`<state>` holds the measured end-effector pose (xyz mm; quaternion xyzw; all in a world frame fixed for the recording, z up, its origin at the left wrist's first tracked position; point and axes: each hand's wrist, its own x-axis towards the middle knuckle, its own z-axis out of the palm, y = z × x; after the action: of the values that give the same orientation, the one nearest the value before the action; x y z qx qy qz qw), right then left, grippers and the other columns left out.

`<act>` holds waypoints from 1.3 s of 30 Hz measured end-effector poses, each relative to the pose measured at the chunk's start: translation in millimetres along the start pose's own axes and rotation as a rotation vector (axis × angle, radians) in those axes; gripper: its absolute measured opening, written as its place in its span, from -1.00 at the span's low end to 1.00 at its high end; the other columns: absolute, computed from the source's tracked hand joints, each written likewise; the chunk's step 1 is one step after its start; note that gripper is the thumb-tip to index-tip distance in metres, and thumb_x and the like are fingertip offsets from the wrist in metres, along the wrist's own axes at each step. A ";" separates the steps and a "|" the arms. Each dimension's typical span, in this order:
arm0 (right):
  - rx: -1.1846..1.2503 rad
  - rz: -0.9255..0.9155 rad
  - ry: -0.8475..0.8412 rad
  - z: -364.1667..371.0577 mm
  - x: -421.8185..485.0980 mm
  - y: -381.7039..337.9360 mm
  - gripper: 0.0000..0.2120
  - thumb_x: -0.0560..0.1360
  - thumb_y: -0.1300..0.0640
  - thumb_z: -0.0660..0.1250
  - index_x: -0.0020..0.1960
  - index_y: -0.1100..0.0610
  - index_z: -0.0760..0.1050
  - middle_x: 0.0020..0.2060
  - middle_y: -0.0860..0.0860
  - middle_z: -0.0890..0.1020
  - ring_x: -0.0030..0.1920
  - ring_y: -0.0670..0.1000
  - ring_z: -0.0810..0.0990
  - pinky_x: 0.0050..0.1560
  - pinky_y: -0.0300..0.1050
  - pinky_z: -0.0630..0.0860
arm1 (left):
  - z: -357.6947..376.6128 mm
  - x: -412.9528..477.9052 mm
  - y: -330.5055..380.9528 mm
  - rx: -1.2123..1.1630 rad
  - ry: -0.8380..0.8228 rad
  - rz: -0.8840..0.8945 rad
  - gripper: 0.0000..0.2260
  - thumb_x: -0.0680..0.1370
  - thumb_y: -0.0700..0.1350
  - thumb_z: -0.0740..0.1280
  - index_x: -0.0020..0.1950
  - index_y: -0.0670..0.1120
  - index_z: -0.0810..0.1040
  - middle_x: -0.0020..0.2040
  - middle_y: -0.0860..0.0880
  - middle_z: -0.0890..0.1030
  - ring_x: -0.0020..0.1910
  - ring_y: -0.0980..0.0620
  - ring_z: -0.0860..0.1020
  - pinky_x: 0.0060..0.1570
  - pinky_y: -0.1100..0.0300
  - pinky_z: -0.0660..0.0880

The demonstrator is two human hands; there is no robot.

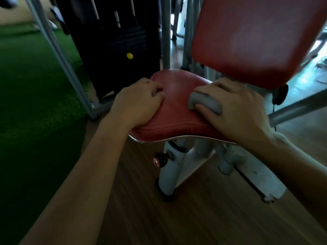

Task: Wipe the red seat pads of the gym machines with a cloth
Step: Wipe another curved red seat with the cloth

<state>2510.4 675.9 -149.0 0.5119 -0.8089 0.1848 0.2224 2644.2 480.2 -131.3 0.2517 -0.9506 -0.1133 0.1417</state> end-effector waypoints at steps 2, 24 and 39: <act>0.037 -0.018 0.104 0.7 -12.4 -10.6 -0.68 0.60 -0.24 0.19 0.27 -0.22 0.55 0.16 -0.17 0.59 0.17 -0.06 0.58 0.09 -0.09 0.52 | 0.3 0.1 -1.6 -0.027 0.015 0.041 -0.66 0.67 0.09 0.18 0.43 0.13 0.50 0.44 0.05 0.47 0.37 -0.03 0.46 0.27 0.09 0.33; 0.493 0.214 0.515 58.6 -80.2 -139.6 -0.78 0.49 0.09 0.48 0.12 0.01 0.65 0.06 -0.06 0.52 -0.02 -0.08 0.57 -0.15 -0.23 0.52 | -10.8 -13.1 -21.2 -0.355 -0.041 0.161 -0.81 0.63 0.03 0.34 0.20 0.21 0.65 0.25 0.20 0.60 0.24 0.16 0.52 0.30 0.15 0.43; 0.466 0.424 0.653 54.8 -73.3 -124.9 -0.84 0.48 0.12 0.49 0.07 0.06 0.68 -0.10 -0.10 0.44 -0.21 -0.18 0.39 -0.29 -0.31 0.41 | -5.4 -12.8 -25.6 -0.404 -0.002 0.197 -0.84 0.62 0.02 0.35 0.17 0.18 0.66 0.19 0.19 0.63 0.19 0.16 0.55 0.30 0.03 0.47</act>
<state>2642.5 650.8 -226.0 0.2861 -0.7203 0.5553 0.3017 2668.0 464.3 -136.4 0.1243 -0.9288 -0.2871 0.1987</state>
